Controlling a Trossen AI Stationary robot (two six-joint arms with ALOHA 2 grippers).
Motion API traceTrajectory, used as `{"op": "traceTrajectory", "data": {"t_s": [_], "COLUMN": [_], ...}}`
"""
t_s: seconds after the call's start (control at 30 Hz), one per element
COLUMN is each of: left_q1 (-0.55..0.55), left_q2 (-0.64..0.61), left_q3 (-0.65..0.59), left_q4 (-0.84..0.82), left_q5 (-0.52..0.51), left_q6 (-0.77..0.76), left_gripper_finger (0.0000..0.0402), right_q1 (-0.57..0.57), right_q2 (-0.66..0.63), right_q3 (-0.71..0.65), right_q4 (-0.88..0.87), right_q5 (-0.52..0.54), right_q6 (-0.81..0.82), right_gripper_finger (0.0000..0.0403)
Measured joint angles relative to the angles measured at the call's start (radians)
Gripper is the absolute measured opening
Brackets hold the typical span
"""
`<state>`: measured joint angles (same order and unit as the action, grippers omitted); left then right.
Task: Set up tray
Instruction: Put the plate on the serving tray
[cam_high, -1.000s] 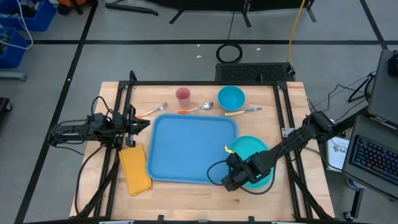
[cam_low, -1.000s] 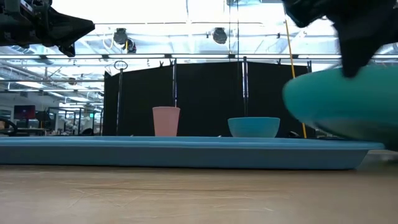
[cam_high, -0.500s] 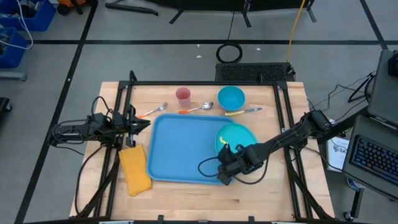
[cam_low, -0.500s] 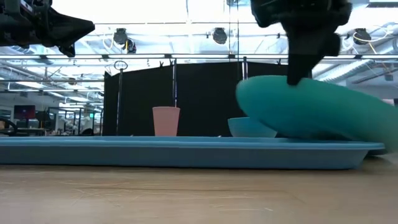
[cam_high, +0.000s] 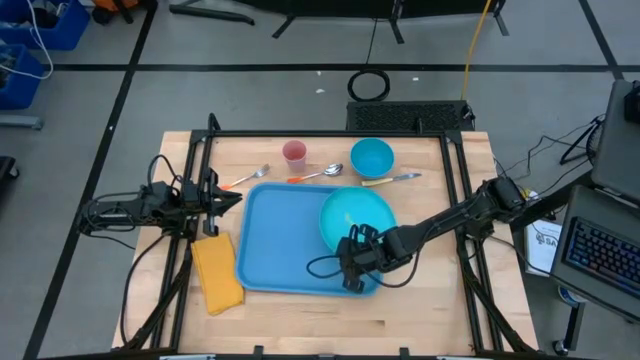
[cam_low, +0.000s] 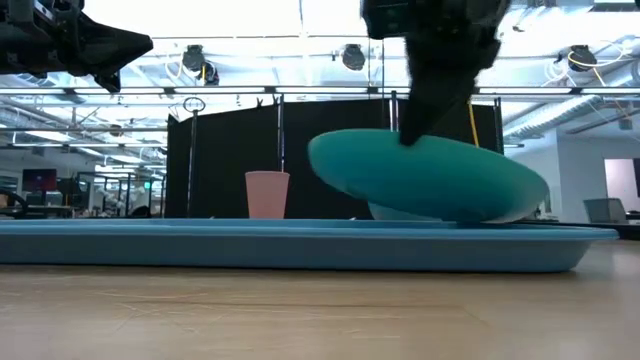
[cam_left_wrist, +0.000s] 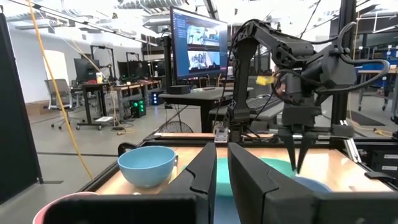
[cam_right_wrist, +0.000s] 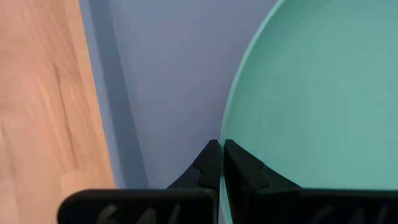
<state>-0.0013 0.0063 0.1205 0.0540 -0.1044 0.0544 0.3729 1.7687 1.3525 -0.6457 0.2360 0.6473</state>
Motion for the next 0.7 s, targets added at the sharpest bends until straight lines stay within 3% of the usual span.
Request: {"op": "traceTrajectory", "data": {"t_s": [0.43,0.7], "left_q1": [0.0,0.0], "left_q2": [0.0,0.0], "left_q3": [0.0,0.0], "left_q4": [-0.029,-0.048], "left_q5": [-0.002,-0.001], "left_q6": [0.001,0.001], "left_gripper_finger": [0.0047,0.0047], "right_q1": [-0.051,-0.053], "right_q2": [0.108,0.196], "right_q3": [0.001,0.0], "right_q4": [0.188,0.309], "right_q5": [-0.102,-0.108], "right_q6": [-0.182,-0.251], "right_gripper_finger": [0.0,0.0]}}
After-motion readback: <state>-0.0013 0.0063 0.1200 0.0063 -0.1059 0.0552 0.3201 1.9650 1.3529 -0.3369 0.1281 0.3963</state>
